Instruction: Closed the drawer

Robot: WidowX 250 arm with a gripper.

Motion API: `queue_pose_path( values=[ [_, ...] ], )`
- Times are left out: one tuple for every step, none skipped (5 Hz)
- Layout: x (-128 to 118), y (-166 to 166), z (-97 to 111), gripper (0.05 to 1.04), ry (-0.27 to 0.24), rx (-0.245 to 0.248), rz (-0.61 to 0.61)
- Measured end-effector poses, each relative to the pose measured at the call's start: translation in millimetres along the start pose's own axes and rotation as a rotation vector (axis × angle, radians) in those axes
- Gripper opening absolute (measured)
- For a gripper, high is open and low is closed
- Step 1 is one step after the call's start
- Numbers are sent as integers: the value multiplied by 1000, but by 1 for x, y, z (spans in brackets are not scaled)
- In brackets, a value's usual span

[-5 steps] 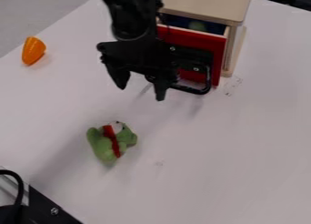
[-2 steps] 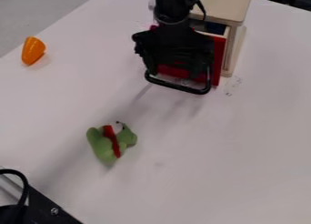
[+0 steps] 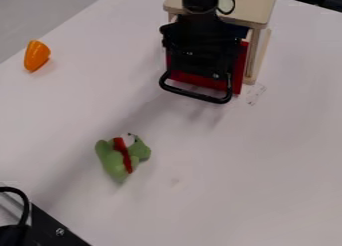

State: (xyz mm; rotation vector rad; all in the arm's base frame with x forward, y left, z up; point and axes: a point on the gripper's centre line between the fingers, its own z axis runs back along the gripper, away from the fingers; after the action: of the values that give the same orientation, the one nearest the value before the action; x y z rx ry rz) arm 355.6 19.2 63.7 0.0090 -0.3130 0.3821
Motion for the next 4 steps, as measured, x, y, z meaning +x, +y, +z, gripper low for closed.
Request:
queue_pose_path(
  values=[
    [18,-2,-4,998,-11,26,-16],
    [35,-4,-8,998,-26,13,19],
    [40,-4,-9,998,-12,23,10],
    [42,-5,-10,998,6,30,-9]
  ],
)
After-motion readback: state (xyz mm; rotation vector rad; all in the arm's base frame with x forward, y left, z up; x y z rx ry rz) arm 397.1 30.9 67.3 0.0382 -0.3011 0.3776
